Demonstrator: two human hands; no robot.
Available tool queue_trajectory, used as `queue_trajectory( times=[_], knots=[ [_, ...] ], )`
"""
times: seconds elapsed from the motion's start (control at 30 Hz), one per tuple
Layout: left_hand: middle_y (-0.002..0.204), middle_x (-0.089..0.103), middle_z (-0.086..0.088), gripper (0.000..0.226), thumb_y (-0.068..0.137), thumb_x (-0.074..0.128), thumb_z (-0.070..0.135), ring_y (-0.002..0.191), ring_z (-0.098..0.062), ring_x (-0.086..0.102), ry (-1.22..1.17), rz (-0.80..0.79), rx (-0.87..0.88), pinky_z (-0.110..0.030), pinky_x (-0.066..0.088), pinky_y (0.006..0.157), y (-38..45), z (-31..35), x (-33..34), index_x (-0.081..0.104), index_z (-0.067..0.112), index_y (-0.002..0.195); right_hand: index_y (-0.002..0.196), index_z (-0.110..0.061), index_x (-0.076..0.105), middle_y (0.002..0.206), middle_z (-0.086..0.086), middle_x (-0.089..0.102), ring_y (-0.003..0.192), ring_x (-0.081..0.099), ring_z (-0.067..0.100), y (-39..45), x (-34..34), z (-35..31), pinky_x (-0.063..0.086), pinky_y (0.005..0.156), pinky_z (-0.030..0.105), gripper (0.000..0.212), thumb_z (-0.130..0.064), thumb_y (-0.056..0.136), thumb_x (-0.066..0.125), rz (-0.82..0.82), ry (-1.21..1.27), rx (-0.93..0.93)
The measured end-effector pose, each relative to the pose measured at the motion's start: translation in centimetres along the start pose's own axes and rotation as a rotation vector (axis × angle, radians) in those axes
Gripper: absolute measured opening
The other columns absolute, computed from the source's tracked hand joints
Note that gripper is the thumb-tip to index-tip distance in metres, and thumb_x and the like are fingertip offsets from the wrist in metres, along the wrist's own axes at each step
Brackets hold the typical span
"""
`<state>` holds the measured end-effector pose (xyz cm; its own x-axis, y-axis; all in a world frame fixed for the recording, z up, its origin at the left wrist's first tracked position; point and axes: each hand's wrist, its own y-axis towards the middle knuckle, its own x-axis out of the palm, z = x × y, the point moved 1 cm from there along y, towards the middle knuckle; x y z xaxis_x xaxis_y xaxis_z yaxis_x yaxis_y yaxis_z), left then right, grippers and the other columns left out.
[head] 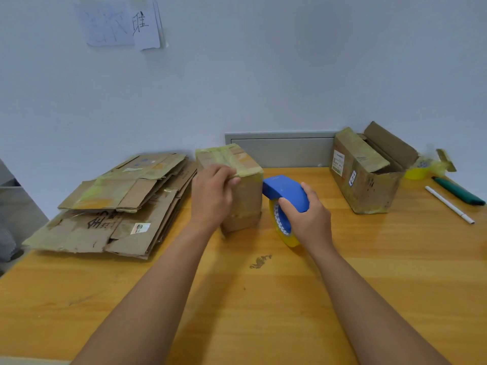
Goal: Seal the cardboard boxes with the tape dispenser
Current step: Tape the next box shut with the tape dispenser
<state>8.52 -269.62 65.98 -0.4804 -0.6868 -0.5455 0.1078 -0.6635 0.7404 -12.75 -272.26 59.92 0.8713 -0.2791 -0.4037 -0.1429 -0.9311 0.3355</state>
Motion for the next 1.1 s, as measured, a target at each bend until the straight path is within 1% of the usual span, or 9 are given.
queue_trajectory(
  times=[0.07, 0.23, 0.33, 0.43, 0.57, 0.73, 0.93, 1.03, 1.1],
  knots=[
    [0.107, 0.069, -0.005, 0.014, 0.091, 0.067, 0.012, 0.101, -0.030, 0.061, 0.020, 0.002, 0.016, -0.047, 0.042, 0.096, 0.4, -0.9, -0.4, 0.071, 0.009, 0.104, 0.150, -0.025, 0.041, 0.137, 0.001, 0.056, 0.119, 0.054, 0.023, 0.1, 0.0, 0.1, 0.050, 0.095, 0.040, 0.074, -0.055, 0.087, 0.066, -0.006, 0.001, 0.004],
    [0.130, 0.061, -0.003, 0.038, 0.088, 0.059, 0.019, 0.134, -0.028, 0.044, 0.236, -0.044, 0.076, -0.047, 0.024, 0.112, 0.0, -0.5, -0.8, 0.065, 0.015, 0.125, 0.149, -0.025, 0.043, 0.129, 0.000, 0.058, 0.109, 0.055, 0.020, 0.3, 0.2, 0.2, 0.048, 0.085, 0.034, 0.072, -0.054, 0.087, 0.066, -0.001, 0.004, 0.002],
    [0.126, 0.065, 0.000, 0.031, 0.093, 0.062, 0.027, 0.124, -0.024, 0.055, 0.256, -0.122, 0.137, -0.042, 0.030, 0.108, 0.4, 0.7, -0.1, 0.067, 0.018, 0.122, 0.149, -0.024, 0.044, 0.129, 0.000, 0.058, 0.109, 0.055, 0.021, 0.2, 0.3, 0.3, 0.049, 0.085, 0.035, 0.072, -0.054, 0.087, 0.067, 0.008, 0.007, -0.003],
    [0.115, 0.071, 0.001, 0.020, 0.095, 0.064, 0.025, 0.108, -0.024, 0.064, 0.241, -0.093, 0.126, -0.041, 0.036, 0.102, 0.7, 1.2, 0.3, 0.073, 0.016, 0.111, 0.149, -0.025, 0.043, 0.129, 0.000, 0.058, 0.110, 0.055, 0.021, 0.0, 0.2, 0.3, 0.050, 0.088, 0.037, 0.072, -0.055, 0.087, 0.066, 0.010, 0.002, -0.008],
    [0.113, 0.070, 0.000, 0.018, 0.094, 0.064, 0.019, 0.104, -0.024, 0.064, 0.258, -0.062, 0.136, -0.040, 0.035, 0.101, 0.3, 0.9, 0.4, 0.071, 0.014, 0.110, 0.149, -0.025, 0.043, 0.131, -0.001, 0.057, 0.113, 0.054, 0.022, 0.0, 0.1, 0.4, 0.050, 0.092, 0.040, 0.072, -0.055, 0.087, 0.066, 0.011, -0.002, -0.009],
    [0.124, 0.058, 0.003, 0.036, 0.096, 0.052, 0.051, 0.114, -0.023, 0.053, 0.401, -0.231, 0.094, -0.040, 0.031, 0.100, 1.2, 1.2, 0.6, 0.060, 0.030, 0.124, 0.149, -0.025, 0.043, 0.131, 0.000, 0.057, 0.112, 0.055, 0.022, 0.1, 0.3, 0.6, 0.051, 0.088, 0.037, 0.072, -0.056, 0.088, 0.065, 0.012, -0.011, -0.011],
    [0.106, 0.063, -0.004, 0.022, 0.098, 0.059, 0.032, 0.100, -0.028, 0.056, 0.379, -0.181, 0.145, -0.039, 0.034, 0.089, 1.1, 1.8, 0.5, 0.069, 0.016, 0.110, 0.149, -0.027, 0.043, 0.129, 0.000, 0.057, 0.111, 0.055, 0.022, -0.1, 0.2, 0.8, 0.049, 0.085, 0.035, 0.074, -0.057, 0.086, 0.067, 0.012, 0.011, -0.007],
    [0.110, 0.062, -0.005, 0.021, 0.095, 0.062, 0.020, 0.102, -0.028, 0.057, 0.338, -0.164, 0.180, -0.038, 0.032, 0.095, 0.9, 0.7, -0.3, 0.068, 0.011, 0.113, 0.148, -0.026, 0.043, 0.130, -0.001, 0.057, 0.111, 0.055, 0.020, -0.1, 0.1, 0.8, 0.049, 0.085, 0.033, 0.073, -0.056, 0.086, 0.067, 0.017, 0.018, -0.015],
    [0.114, 0.059, -0.004, 0.024, 0.093, 0.058, 0.024, 0.104, -0.028, 0.056, 0.344, -0.174, 0.132, -0.037, 0.033, 0.094, 0.9, 0.1, -0.7, 0.064, 0.012, 0.114, 0.148, -0.026, 0.043, 0.129, -0.001, 0.057, 0.110, 0.055, 0.020, -0.1, 0.1, 0.8, 0.051, 0.086, 0.036, 0.073, -0.056, 0.086, 0.067, 0.016, 0.015, -0.013]
  ],
)
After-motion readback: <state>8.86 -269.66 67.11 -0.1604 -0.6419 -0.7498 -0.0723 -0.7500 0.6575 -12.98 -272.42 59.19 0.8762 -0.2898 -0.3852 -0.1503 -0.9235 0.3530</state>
